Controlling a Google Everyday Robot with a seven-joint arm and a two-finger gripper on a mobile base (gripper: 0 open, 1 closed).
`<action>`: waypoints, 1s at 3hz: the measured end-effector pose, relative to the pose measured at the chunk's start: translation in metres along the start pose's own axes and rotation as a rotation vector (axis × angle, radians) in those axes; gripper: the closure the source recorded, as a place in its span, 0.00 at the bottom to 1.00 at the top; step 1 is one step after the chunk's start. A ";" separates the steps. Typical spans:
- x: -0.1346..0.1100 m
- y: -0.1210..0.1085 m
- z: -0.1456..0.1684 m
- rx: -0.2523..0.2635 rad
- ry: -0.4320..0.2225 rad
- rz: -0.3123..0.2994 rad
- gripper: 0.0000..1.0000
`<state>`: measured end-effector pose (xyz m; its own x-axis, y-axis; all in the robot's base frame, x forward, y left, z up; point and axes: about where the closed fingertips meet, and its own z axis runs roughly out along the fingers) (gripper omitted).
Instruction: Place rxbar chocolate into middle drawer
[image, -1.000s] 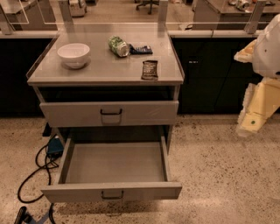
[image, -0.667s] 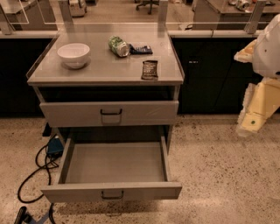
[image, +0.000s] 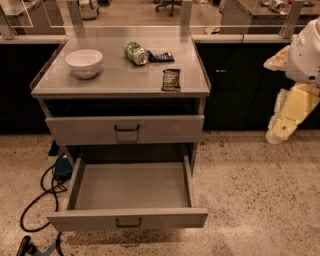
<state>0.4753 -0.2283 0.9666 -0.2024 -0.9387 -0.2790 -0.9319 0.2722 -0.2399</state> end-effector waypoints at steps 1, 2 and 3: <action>0.010 -0.059 0.046 -0.014 -0.106 0.027 0.00; 0.001 -0.121 0.092 0.004 -0.244 0.040 0.00; -0.034 -0.152 0.141 -0.091 -0.288 -0.043 0.00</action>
Offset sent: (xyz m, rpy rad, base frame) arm 0.2415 -0.0209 -0.1055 0.4136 -0.0964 0.0279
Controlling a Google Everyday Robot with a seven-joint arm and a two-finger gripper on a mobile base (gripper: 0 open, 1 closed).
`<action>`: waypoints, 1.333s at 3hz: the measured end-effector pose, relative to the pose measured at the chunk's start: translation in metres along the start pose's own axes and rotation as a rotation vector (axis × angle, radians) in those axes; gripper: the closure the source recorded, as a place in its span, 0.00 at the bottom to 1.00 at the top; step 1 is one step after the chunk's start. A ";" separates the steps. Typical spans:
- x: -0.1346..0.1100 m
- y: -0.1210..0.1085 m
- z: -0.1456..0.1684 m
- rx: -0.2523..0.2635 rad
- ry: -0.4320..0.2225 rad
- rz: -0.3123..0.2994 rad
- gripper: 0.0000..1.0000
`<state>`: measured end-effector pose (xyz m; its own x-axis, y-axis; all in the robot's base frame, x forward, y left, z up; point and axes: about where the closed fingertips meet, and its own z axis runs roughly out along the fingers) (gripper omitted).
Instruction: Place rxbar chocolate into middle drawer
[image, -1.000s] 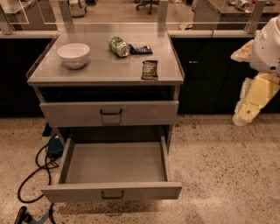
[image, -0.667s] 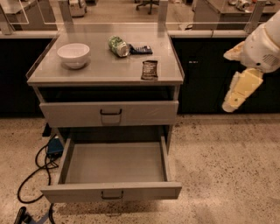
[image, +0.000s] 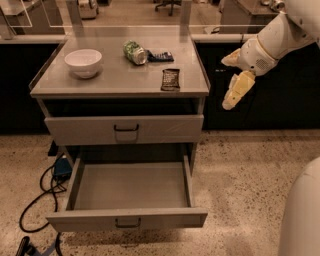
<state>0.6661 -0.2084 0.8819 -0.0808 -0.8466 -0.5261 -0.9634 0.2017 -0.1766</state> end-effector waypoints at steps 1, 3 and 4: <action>0.000 -0.001 0.005 -0.006 -0.014 0.001 0.00; -0.053 -0.044 0.018 0.048 -0.364 -0.011 0.00; -0.102 -0.080 0.019 0.129 -0.429 -0.022 0.00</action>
Offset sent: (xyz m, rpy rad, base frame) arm 0.0469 0.0216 0.0165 0.4468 -0.0915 0.0940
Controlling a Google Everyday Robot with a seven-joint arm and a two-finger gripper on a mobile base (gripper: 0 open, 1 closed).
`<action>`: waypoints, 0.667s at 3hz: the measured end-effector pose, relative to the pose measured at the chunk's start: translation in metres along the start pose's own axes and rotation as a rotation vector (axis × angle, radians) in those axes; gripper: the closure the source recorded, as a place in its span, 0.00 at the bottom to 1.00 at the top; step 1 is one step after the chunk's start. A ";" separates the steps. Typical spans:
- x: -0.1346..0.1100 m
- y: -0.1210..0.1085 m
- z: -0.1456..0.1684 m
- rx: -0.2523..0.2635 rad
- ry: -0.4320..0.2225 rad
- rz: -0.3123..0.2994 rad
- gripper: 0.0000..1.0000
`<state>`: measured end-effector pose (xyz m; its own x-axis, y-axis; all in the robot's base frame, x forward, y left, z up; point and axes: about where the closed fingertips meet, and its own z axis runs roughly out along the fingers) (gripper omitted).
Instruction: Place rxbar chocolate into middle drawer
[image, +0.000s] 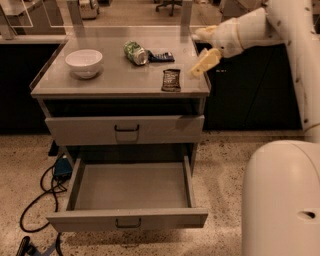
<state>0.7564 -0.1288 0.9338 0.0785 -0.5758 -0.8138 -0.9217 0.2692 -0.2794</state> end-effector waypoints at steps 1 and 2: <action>-0.009 -0.003 0.002 0.008 -0.011 -0.013 0.00; -0.008 -0.003 0.018 -0.020 -0.063 -0.003 0.00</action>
Offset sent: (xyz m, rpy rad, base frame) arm 0.0264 0.0174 -0.0025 0.1210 -0.0019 0.0677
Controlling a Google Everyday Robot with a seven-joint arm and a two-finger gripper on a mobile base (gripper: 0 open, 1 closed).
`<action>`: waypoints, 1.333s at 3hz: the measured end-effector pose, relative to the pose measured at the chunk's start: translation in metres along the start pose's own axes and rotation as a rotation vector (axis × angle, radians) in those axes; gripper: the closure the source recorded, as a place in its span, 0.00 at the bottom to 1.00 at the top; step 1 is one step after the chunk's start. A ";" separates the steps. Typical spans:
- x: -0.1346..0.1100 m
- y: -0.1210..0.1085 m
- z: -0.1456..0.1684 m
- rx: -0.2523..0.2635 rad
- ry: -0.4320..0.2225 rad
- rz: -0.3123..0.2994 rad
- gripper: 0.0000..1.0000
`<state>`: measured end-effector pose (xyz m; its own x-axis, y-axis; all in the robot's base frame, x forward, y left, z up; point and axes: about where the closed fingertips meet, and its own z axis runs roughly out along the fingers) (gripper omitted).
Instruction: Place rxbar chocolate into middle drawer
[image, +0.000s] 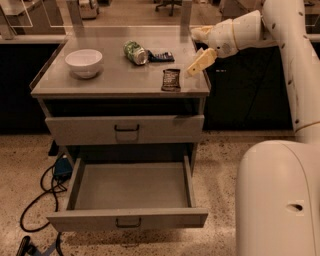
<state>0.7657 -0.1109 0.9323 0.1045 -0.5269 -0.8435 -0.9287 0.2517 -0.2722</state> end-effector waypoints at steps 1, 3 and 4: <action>-0.002 0.007 0.042 -0.076 -0.069 0.008 0.00; 0.008 0.023 0.106 -0.175 -0.057 0.000 0.00; 0.044 0.019 0.122 -0.174 -0.097 0.087 0.00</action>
Offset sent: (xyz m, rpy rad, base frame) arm 0.0322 0.1167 -0.0720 -0.0416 0.1077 0.2383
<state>0.7958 -0.0301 0.8338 0.0471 -0.4261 -0.9034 -0.9823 0.1444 -0.1193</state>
